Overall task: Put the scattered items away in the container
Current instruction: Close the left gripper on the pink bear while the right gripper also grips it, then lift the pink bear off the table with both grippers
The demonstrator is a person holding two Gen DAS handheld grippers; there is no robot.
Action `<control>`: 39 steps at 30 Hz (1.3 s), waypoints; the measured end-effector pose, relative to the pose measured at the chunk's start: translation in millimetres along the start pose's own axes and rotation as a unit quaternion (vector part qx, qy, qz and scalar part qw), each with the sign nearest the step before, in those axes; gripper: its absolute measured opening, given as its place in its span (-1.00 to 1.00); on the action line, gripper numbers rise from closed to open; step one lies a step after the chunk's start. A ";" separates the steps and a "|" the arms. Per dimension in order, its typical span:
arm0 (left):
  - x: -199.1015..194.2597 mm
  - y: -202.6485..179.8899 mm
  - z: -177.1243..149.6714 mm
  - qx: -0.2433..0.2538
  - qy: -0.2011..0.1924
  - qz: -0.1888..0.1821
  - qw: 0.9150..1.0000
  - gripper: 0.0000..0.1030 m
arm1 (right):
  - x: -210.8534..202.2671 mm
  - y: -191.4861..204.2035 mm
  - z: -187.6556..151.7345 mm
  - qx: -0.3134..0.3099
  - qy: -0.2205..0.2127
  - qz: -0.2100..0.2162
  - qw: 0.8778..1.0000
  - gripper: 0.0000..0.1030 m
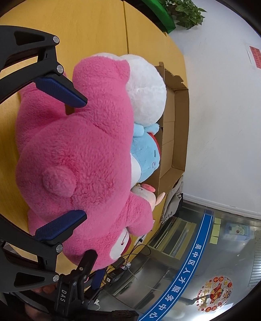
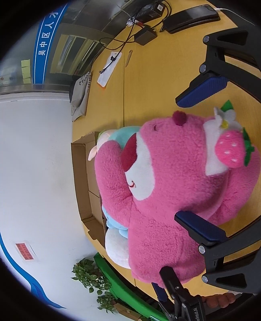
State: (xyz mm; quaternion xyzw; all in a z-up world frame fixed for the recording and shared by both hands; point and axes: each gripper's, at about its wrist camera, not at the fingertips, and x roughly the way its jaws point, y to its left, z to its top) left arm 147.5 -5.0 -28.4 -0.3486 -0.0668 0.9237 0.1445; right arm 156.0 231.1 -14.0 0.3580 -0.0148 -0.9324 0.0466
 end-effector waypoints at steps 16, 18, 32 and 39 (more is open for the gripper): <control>21.1 19.9 -11.0 -0.033 0.025 -0.089 0.995 0.95 | 31.5 -2.8 -1.0 -0.016 -0.001 0.040 0.999 1.00; 19.6 22.0 -12.5 -0.035 0.024 -0.100 0.994 0.73 | 30.6 -3.9 -3.9 -0.021 -0.007 0.045 0.999 0.95; -21.4 21.3 -19.4 -0.044 0.006 -0.102 0.994 0.07 | -6.4 6.0 -20.7 -0.055 -0.050 0.065 0.995 -0.04; -65.1 15.5 11.9 -0.027 -0.040 -0.096 0.994 0.06 | -30.3 8.6 0.1 -0.043 -0.067 0.098 0.992 -0.05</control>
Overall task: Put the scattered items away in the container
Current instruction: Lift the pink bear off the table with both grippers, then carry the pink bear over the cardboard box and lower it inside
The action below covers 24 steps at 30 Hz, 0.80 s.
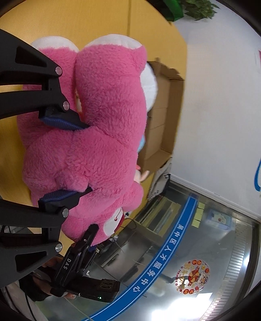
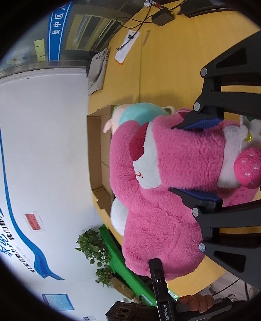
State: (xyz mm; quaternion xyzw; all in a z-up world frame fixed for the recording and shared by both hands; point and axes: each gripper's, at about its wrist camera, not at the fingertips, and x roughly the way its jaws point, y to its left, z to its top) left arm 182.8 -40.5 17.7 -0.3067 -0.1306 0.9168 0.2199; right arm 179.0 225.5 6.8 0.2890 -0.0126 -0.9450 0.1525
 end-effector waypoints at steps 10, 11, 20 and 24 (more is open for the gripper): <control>25.6 25.9 131.7 0.024 -0.056 -0.003 0.998 0.06 | 18.7 9.2 123.0 -0.042 -0.095 -0.007 0.995 -0.06; 36.7 32.9 150.4 0.027 -0.058 -0.001 0.998 0.06 | 25.4 7.6 135.7 -0.045 -0.100 -0.008 0.994 -0.06; 162.0 108.8 301.4 0.028 -0.033 0.009 0.999 0.05 | 142.9 -26.9 274.0 -0.048 -0.107 -0.021 0.993 -0.05; 245.2 156.6 337.0 0.004 0.015 0.011 1.000 0.05 | 217.2 -50.6 308.8 -0.026 -0.074 -0.028 0.997 -0.05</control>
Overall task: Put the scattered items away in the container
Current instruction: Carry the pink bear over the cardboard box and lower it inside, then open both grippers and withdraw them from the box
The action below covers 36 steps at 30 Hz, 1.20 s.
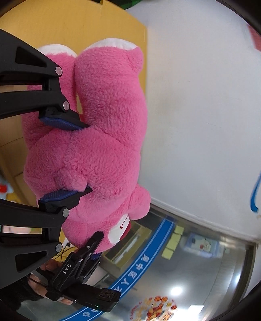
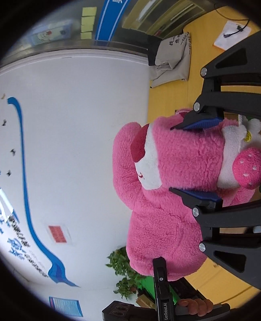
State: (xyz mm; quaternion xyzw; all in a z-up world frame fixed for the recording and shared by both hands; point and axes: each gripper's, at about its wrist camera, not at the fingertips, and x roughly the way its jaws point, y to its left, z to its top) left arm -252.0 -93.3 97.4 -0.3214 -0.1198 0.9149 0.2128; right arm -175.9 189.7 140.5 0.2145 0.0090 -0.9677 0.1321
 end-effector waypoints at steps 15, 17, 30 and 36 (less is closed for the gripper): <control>187.6 93.4 -37.0 -0.033 0.154 0.023 0.987 -0.32 | 196.1 -47.1 -74.7 0.033 0.182 -0.092 0.978 0.17; 184.7 95.9 -30.4 -0.040 0.148 0.034 0.988 0.11 | 201.9 -45.1 -73.1 0.030 0.181 -0.101 0.978 0.31; -23.5 11.1 -57.1 0.043 0.005 0.094 0.995 1.00 | 56.1 -23.8 -44.7 0.047 0.094 -0.034 0.994 0.60; -94.0 -32.5 -117.3 0.030 -0.022 0.099 0.994 1.00 | -17.6 2.5 -71.4 0.052 0.082 -0.052 0.994 0.61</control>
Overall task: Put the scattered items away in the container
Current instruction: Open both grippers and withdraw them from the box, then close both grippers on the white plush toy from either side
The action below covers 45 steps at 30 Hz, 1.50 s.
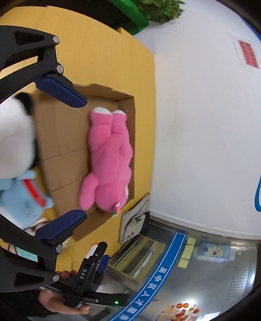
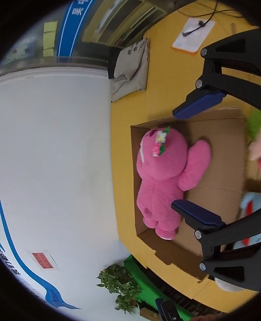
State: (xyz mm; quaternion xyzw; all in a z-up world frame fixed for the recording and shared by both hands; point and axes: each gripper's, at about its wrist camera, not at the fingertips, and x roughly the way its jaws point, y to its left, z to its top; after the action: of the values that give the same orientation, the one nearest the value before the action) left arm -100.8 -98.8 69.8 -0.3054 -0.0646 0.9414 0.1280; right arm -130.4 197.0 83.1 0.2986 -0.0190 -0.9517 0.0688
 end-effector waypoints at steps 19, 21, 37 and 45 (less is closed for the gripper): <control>-58.3 -53.0 -80.3 -0.002 -0.014 0.020 1.000 0.99 | -96.1 47.2 -60.7 -0.028 -0.010 -0.010 0.999 0.61; -57.1 -53.2 -82.8 -0.003 -0.015 0.018 1.000 1.00 | -96.8 48.6 -62.8 -0.031 -0.012 -0.010 0.999 0.61; -42.4 -40.0 -88.6 -0.021 0.003 0.023 1.000 0.99 | -74.5 47.3 -74.2 -0.032 0.017 -0.024 0.999 0.61; -40.3 -37.9 -91.8 -0.021 0.008 0.025 0.999 0.99 | -72.8 47.7 -78.0 -0.035 0.026 -0.027 0.999 0.61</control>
State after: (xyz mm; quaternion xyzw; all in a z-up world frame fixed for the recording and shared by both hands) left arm -7.4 -69.8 25.9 -0.3170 -0.0759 0.9402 0.0987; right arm -21.0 160.5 63.9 0.3211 0.0246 -0.9452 0.0539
